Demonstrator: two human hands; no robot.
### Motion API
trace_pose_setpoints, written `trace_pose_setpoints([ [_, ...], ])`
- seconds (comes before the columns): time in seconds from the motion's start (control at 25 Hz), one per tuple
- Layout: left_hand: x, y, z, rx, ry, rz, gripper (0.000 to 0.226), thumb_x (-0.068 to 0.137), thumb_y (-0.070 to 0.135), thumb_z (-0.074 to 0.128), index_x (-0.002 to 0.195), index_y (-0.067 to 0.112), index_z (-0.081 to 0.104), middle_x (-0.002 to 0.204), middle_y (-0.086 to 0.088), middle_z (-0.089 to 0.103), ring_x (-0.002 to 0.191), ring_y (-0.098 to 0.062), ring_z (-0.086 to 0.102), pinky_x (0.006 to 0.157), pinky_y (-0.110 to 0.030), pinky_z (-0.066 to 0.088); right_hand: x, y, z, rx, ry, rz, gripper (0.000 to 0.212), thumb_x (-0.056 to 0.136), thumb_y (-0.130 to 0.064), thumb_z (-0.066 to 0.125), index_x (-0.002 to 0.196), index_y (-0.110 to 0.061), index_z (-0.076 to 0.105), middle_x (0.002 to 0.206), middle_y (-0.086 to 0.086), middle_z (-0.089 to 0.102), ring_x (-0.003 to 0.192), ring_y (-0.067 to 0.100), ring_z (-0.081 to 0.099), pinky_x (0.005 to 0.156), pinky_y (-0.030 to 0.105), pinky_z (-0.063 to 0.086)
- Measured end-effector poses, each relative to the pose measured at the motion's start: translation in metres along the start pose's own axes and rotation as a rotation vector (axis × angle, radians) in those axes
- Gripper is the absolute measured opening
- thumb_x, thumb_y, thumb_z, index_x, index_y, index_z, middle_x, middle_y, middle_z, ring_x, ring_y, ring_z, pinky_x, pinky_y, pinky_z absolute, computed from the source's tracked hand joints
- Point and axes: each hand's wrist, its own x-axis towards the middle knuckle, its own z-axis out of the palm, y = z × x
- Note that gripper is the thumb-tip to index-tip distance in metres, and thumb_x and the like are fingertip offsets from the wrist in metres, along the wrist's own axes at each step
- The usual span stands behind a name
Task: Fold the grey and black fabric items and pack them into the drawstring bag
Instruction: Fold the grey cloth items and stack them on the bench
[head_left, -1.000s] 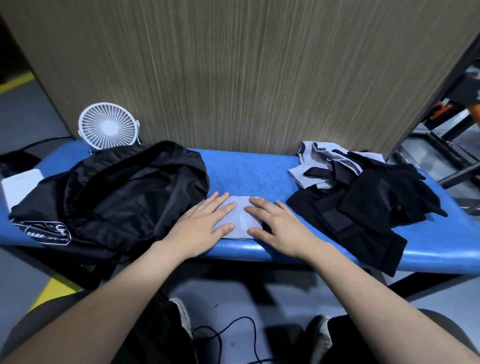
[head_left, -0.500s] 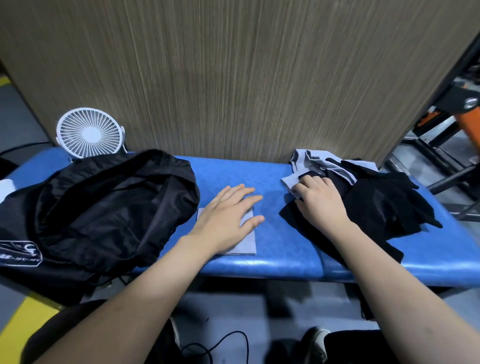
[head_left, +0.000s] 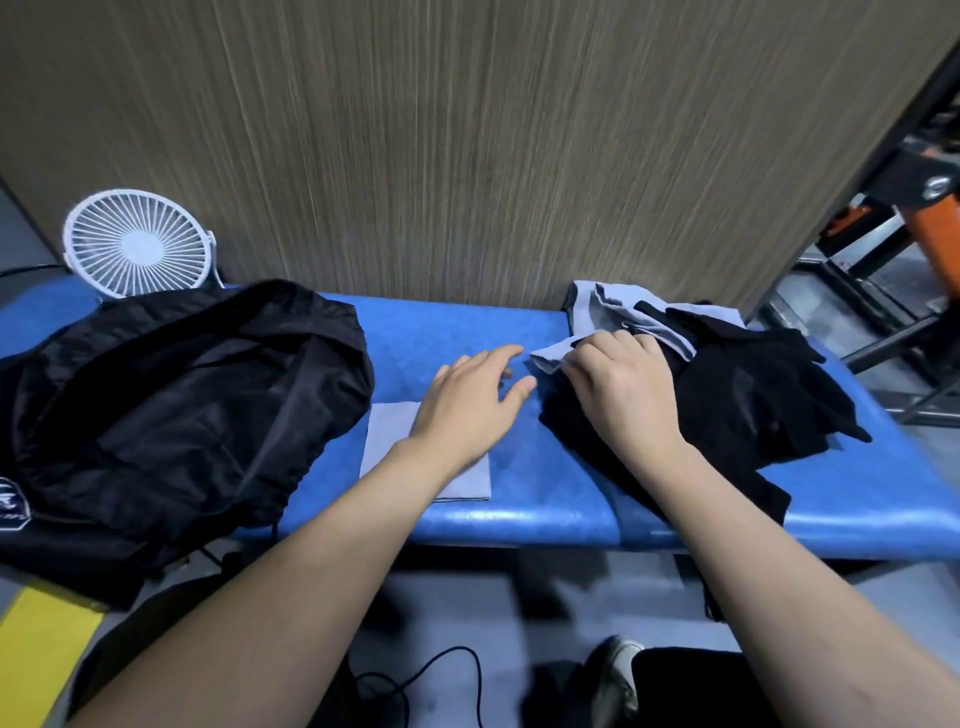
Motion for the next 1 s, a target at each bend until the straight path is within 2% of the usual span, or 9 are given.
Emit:
trace_pose_setpoints([
  [0.08,0.002,0.005,0.001,-0.17,-0.043,-0.095,0.042,0.099,0.049,0.046,0.14,0.039,0.046,0.101,0.016,0.065,0.102,-0.017,0.058,0.094,-0.033,0.041,0.0,-0.014,-0.009,0.096,0.056,-0.001,0.016,0.095,-0.013,0.065,0.078,-0.012,0.065,0.078,0.005,0.063,0.07,0.03,0.056,0.063,0.041,0.043],
  [0.16,0.004,0.011,0.006,-0.382,-0.059,-0.171,0.035,0.099,0.045,0.047,0.134,0.044,0.052,0.097,0.012,0.068,0.096,-0.016,0.063,0.089,-0.033,0.048,-0.003,-0.03,-0.014,0.17,0.089,0.015,0.019,0.098,-0.016,0.062,0.081,-0.01,0.066,0.08,0.005,0.064,0.071,0.028,0.059,0.061,0.041,0.047],
  [0.28,0.011,0.019,0.007,-0.694,-0.032,-0.271,0.027,0.101,0.033,0.046,0.118,0.032,0.068,0.092,0.007,0.069,0.084,-0.014,0.065,0.079,-0.03,0.051,-0.01,-0.041,-0.015,0.256,0.07,0.006,0.018,0.099,-0.016,0.06,0.083,-0.008,0.066,0.082,0.005,0.064,0.073,0.028,0.059,0.059,0.04,0.048],
  [0.36,0.013,0.023,0.004,-0.781,-0.026,-0.337,0.026,0.1,0.033,0.051,0.108,0.021,0.072,0.083,0.008,0.064,0.073,-0.01,0.058,0.072,-0.027,0.046,-0.013,-0.036,-0.013,0.286,-0.013,-0.016,0.009,0.095,-0.015,0.064,0.088,-0.009,0.065,0.084,0.005,0.062,0.073,0.028,0.057,0.06,0.04,0.047],
  [0.48,0.012,0.02,0.002,-0.688,0.023,-0.28,0.023,0.091,0.02,0.065,0.113,0.023,0.069,0.083,0.012,0.064,0.057,-0.001,0.055,0.066,-0.02,0.046,-0.022,-0.021,-0.008,0.235,-0.171,0.011,0.01,0.085,-0.012,0.061,0.096,-0.012,0.062,0.092,0.004,0.061,0.076,0.029,0.055,0.062,0.042,0.046],
  [0.6,0.008,0.018,-0.006,-0.6,0.047,-0.265,0.038,0.086,0.005,0.06,0.116,0.027,0.066,0.073,0.011,0.053,0.047,-0.005,0.045,0.052,-0.017,0.042,-0.028,-0.005,-0.001,0.169,-0.181,0.079,0.021,0.078,-0.003,0.057,0.095,-0.014,0.062,0.094,0.003,0.063,0.075,0.029,0.056,0.061,0.043,0.047],
  [0.72,0.005,0.013,-0.019,-0.591,0.053,-0.252,0.043,0.085,0.002,0.051,0.116,0.028,0.065,0.073,0.008,0.047,0.051,-0.006,0.037,0.061,-0.028,0.051,-0.025,-0.001,0.005,0.098,-0.147,0.082,0.019,0.082,-0.004,0.051,0.091,-0.014,0.064,0.09,0.004,0.064,0.072,0.03,0.055,0.06,0.04,0.042],
  [0.88,-0.002,0.0,-0.044,-0.552,0.048,-0.252,0.045,0.086,0.0,0.046,0.114,0.031,0.065,0.072,0.004,0.037,0.051,-0.002,0.038,0.065,-0.027,0.056,-0.021,-0.003,0.007,0.037,-0.144,0.092,0.024,0.084,-0.009,0.046,0.093,-0.013,0.068,0.09,0.004,0.065,0.074,0.03,0.056,0.063,0.037,0.037],
  [1.0,-0.013,-0.013,-0.064,-0.541,0.04,-0.232,0.047,0.086,-0.002,0.044,0.112,0.03,0.066,0.078,0.014,0.051,0.053,-0.003,0.037,0.065,-0.023,0.054,-0.017,-0.005,0.001,0.008,-0.148,0.135,0.019,0.083,-0.008,0.046,0.09,-0.011,0.063,0.082,0.006,0.059,0.071,0.03,0.053,0.059,0.038,0.035],
])
